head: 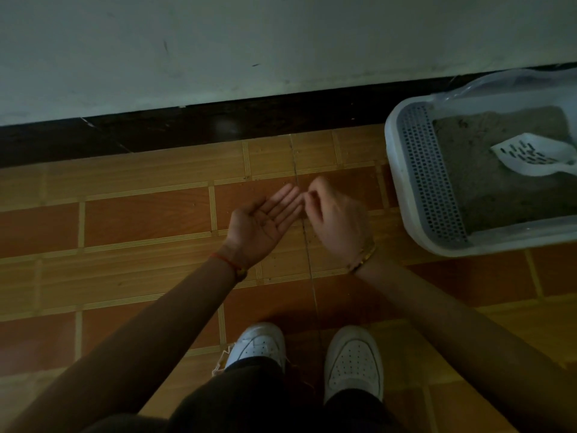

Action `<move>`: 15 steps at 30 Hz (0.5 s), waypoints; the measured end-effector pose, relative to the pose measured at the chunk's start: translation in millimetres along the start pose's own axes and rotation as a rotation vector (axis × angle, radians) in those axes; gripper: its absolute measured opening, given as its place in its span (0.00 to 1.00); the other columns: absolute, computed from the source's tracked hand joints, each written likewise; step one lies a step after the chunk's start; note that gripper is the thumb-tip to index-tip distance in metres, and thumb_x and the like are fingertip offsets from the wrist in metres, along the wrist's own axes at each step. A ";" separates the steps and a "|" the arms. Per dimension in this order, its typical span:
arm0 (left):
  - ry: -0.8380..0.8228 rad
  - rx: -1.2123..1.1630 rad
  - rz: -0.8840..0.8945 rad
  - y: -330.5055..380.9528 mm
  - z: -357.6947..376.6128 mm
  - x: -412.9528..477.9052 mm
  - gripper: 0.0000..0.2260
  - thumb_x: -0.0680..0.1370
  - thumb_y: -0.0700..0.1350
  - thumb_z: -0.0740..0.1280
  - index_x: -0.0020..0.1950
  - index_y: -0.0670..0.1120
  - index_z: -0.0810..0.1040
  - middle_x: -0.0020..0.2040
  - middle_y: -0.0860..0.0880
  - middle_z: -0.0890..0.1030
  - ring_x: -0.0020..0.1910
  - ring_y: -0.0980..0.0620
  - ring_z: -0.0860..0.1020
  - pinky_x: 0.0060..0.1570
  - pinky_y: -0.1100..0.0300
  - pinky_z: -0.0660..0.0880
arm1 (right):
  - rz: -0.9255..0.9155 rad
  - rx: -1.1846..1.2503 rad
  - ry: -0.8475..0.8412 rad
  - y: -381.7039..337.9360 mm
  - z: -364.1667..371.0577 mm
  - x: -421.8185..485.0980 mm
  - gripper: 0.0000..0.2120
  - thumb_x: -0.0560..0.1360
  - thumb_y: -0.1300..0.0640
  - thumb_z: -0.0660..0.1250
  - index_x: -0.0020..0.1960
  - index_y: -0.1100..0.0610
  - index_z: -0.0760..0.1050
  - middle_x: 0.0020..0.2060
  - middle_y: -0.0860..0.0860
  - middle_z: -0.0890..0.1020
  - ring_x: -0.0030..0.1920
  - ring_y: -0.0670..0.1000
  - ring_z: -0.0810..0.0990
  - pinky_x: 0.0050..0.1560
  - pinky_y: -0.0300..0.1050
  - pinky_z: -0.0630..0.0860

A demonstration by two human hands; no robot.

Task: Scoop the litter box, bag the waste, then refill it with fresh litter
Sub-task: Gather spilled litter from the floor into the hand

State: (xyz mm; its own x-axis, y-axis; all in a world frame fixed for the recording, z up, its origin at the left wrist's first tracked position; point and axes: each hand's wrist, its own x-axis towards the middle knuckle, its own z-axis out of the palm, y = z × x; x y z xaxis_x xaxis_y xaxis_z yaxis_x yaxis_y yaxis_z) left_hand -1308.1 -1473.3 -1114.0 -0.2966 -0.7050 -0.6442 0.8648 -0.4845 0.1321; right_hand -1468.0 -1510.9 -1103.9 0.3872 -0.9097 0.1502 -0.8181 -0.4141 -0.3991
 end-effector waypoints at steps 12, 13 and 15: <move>0.018 -0.066 0.055 14.9 -8.6 -6.4 0.24 0.84 0.46 0.49 0.59 0.34 0.81 0.65 0.37 0.78 0.65 0.41 0.77 0.65 0.49 0.74 | -0.058 -0.500 -0.394 30.0 39.4 52.6 0.19 0.82 0.46 0.51 0.65 0.58 0.66 0.58 0.61 0.74 0.50 0.58 0.77 0.39 0.49 0.73; 0.013 -0.074 0.053 15.3 -8.8 -6.4 0.24 0.84 0.46 0.49 0.58 0.33 0.81 0.65 0.37 0.78 0.64 0.41 0.78 0.66 0.49 0.73 | -0.089 -0.514 -0.408 27.7 41.9 51.8 0.17 0.82 0.48 0.51 0.65 0.58 0.65 0.59 0.61 0.73 0.54 0.59 0.76 0.43 0.50 0.73; 0.017 -0.076 0.054 15.7 -8.5 -6.7 0.25 0.85 0.46 0.49 0.57 0.33 0.82 0.64 0.37 0.79 0.62 0.41 0.79 0.65 0.49 0.73 | -0.138 -0.531 -0.448 24.7 45.6 48.0 0.16 0.82 0.54 0.51 0.68 0.58 0.63 0.61 0.61 0.71 0.58 0.60 0.73 0.49 0.51 0.73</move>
State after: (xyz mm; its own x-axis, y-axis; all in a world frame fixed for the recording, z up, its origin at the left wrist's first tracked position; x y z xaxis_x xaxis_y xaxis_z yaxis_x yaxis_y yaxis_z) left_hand -1289.1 -1471.8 -1114.0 -0.2421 -0.7198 -0.6506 0.9078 -0.4048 0.1101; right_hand -1450.3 -1563.3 -1147.7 0.5466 -0.7945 -0.2645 -0.8016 -0.5878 0.1092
